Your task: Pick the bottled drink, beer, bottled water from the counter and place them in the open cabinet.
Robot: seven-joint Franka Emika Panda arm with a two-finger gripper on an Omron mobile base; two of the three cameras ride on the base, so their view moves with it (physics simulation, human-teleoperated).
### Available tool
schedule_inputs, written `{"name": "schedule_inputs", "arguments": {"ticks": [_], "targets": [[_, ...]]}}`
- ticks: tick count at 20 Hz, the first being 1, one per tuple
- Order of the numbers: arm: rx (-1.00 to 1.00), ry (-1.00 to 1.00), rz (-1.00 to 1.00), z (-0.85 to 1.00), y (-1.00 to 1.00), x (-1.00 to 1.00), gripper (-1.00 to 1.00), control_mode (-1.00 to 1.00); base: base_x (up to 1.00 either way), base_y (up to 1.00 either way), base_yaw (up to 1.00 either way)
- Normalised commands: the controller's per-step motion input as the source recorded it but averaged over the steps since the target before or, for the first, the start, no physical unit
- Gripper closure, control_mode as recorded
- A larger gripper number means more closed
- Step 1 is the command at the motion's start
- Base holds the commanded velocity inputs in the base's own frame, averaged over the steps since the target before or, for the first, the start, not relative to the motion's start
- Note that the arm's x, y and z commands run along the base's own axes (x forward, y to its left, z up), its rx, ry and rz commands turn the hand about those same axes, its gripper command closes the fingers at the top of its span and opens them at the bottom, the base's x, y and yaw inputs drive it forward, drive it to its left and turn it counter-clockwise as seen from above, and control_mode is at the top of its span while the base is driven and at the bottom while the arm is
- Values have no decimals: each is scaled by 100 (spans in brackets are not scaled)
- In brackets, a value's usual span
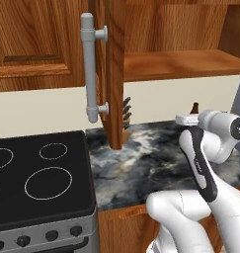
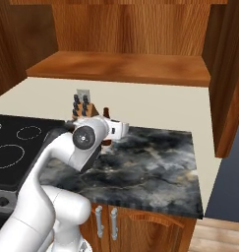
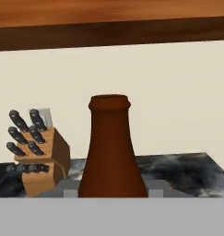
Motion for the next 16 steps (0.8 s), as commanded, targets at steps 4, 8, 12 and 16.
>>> {"name": "schedule_inputs", "arguments": {"ticks": [4,8,12,16], "targets": [[0,-22,1,90,1,0,100,-100,0,0,0],[0,-1,0,100,-1,0,100,-100,0,0,0],[-1,0,0,93,-9,-8,100,-100,0,0,0],[0,8,0,79,-12,0,100,-100,0,0,0]]}}
